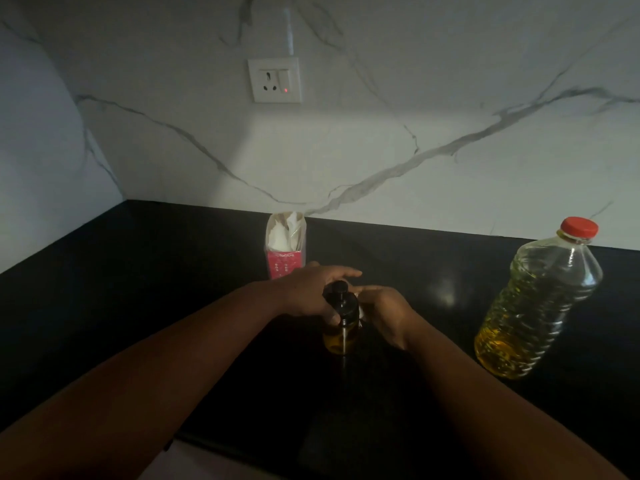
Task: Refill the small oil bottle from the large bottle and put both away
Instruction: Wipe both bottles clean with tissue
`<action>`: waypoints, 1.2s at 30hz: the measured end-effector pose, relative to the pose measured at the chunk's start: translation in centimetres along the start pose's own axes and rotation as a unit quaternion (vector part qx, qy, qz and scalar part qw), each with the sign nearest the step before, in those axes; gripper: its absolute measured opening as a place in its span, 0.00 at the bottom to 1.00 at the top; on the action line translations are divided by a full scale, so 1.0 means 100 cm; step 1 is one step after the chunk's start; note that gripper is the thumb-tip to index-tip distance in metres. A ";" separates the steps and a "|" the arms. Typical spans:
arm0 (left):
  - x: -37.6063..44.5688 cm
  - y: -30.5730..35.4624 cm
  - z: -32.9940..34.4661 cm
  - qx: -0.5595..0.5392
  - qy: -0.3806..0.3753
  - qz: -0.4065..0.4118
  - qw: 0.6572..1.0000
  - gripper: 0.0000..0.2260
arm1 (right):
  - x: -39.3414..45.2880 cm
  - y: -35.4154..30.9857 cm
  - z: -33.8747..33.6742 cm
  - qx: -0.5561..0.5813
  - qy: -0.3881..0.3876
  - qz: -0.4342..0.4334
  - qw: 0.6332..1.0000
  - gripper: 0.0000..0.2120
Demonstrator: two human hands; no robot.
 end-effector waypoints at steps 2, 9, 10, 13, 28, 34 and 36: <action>-0.001 0.000 0.000 0.014 -0.010 0.006 1.000 0.44 | 0.001 0.010 0.001 -0.042 0.007 0.019 0.999 0.11; -0.005 -0.006 -0.004 0.031 0.005 0.004 0.999 0.51 | 0.005 0.019 -0.004 -0.054 0.032 0.068 0.996 0.10; -0.007 -0.007 -0.004 0.022 0.016 0.000 1.000 0.52 | 0.005 0.015 -0.004 -0.046 0.037 0.058 0.997 0.10; -0.010 -0.010 -0.004 -0.004 0.043 -0.008 0.999 0.50 | 0.006 0.004 -0.004 -0.045 0.028 0.032 0.998 0.11; -0.016 -0.005 -0.004 0.005 0.076 0.012 0.997 0.42 | -0.011 0.034 0.009 0.014 0.103 0.112 0.988 0.11; -0.018 -0.007 0.000 -0.019 0.097 0.009 0.995 0.41 | -0.026 0.033 0.022 0.038 0.166 0.124 0.978 0.14; -0.018 -0.008 0.002 -0.030 0.105 0.008 0.994 0.41 | -0.032 0.033 0.026 0.059 0.187 0.129 0.972 0.12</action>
Point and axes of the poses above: each hand's wrist, its own x-axis towards the middle knuckle, its own z-axis out of the palm, y = z × x, the point moved 3 cm from there along x, towards the middle knuckle, and after that the axes turned 15 degrees about -x, right-handed, at the moved point
